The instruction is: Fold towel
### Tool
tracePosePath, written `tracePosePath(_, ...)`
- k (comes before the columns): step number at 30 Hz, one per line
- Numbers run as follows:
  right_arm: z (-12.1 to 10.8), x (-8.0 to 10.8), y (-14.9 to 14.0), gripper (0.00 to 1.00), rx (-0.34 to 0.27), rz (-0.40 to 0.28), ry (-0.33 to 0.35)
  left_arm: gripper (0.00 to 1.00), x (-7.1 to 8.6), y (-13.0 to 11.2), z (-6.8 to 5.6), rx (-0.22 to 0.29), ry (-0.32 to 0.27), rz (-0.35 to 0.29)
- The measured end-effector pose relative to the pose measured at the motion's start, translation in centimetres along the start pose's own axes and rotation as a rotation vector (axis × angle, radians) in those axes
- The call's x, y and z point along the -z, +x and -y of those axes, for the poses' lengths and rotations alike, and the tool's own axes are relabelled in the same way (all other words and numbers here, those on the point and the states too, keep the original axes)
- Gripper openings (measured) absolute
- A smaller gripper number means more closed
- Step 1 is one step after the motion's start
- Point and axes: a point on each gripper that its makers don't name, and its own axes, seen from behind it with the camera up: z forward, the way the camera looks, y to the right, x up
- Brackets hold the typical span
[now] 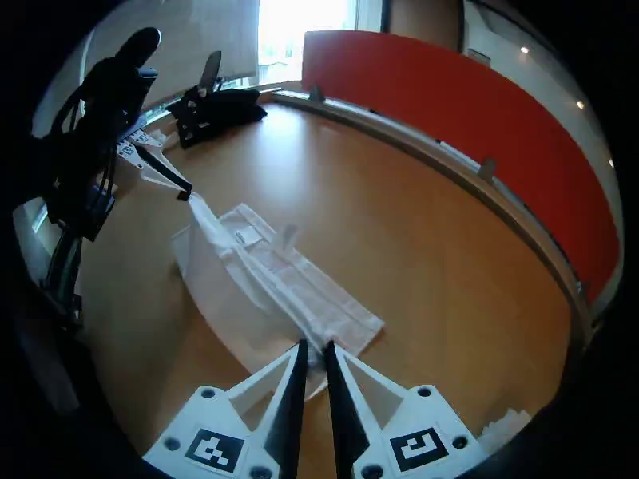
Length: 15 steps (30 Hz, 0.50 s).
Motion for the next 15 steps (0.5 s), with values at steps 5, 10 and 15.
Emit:
tracePosePath(5, -0.2, -0.7, 0.0, 0.16, -0.005, 0.008, 0.002, 0.13, -0.8, 0.0, 0.4, -0.01, 0.007, 0.008)
tracePosePath(10, -0.2, -1.2, -0.3, 0.17, -0.006, 0.019, 0.006, 0.13, -1.4, -0.2, 0.7, -0.011, 0.007, 0.018)
tracePosePath(15, -0.3, -1.6, -0.7, 0.17, -0.004, 0.031, 0.005, 0.13, -1.9, -0.5, 0.8, -0.015, 0.005, 0.026)
